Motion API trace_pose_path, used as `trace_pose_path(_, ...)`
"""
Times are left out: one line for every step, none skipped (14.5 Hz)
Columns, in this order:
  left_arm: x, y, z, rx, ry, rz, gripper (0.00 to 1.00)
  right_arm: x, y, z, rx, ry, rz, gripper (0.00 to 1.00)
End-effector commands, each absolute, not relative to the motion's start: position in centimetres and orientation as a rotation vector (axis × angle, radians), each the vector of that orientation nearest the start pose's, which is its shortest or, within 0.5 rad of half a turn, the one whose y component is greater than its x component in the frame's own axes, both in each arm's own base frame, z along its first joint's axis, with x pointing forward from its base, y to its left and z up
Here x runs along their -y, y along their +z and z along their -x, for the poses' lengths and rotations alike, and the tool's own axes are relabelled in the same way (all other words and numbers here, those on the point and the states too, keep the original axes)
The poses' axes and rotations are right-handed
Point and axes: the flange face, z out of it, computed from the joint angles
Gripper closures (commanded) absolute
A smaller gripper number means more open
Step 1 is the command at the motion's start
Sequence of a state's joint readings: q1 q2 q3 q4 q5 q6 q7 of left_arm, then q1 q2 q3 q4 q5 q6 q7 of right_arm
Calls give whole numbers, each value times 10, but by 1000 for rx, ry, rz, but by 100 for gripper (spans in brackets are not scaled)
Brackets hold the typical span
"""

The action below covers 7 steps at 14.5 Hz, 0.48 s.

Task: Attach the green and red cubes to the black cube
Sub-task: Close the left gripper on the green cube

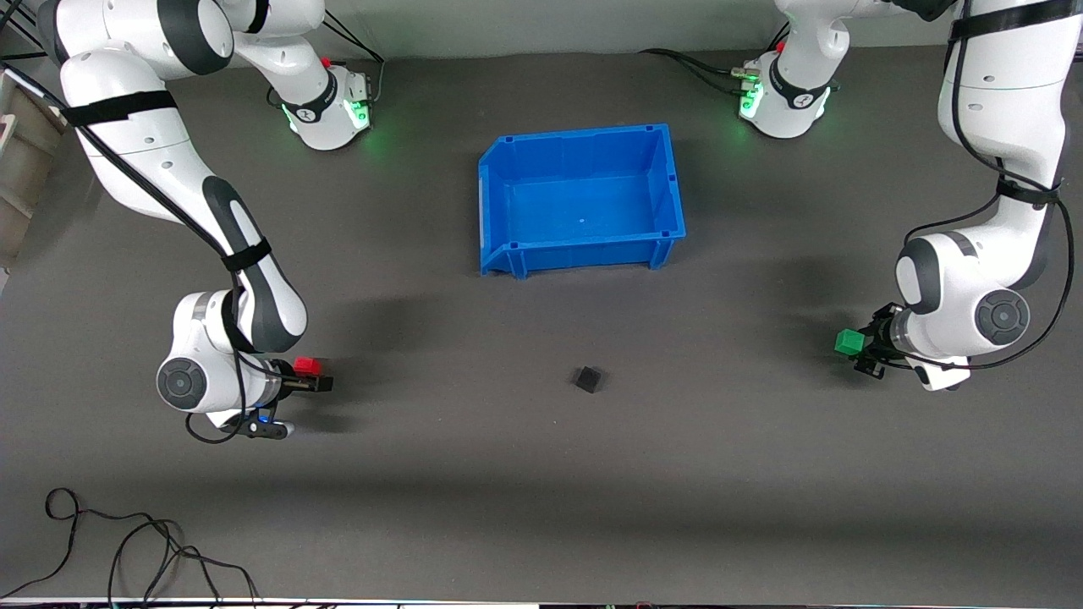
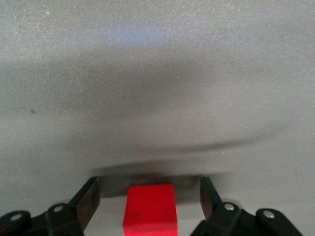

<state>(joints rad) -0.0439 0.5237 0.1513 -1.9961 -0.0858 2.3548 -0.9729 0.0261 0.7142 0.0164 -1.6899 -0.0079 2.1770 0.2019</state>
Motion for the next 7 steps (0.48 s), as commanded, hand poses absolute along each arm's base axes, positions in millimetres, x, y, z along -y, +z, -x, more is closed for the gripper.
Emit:
trace_pose_path(-54, 189, -579, 1648, 216, 2552, 81, -24, 167, -649, -243, 339, 3144, 19)
trace_pose_path(-55, 195, -581, 1651, 212, 2554, 100, -24, 167, -649, -241, 336, 3146, 28)
trace_pose_path(-54, 203, -585, 1653, 219, 2555, 100, -24, 167, -649, -241, 339, 3146, 36)
trace_pose_path(-54, 219, -595, 1659, 216, 2559, 100, -22, 167, -649, -246, 336, 3145, 45)
trace_pose_path(-52, 234, -604, 1668, 236, 2550, 100, -18, 166, -649, -256, 339, 3144, 53)
trace_pose_path(-50, 249, -614, 1696, 252, 2522, 100, -17, 166, -649, -256, 339, 3143, 60)
trace_pose_path(-46, 263, -624, 1740, 250, 2492, 100, -17, 166, -649, -256, 337, 3143, 67)
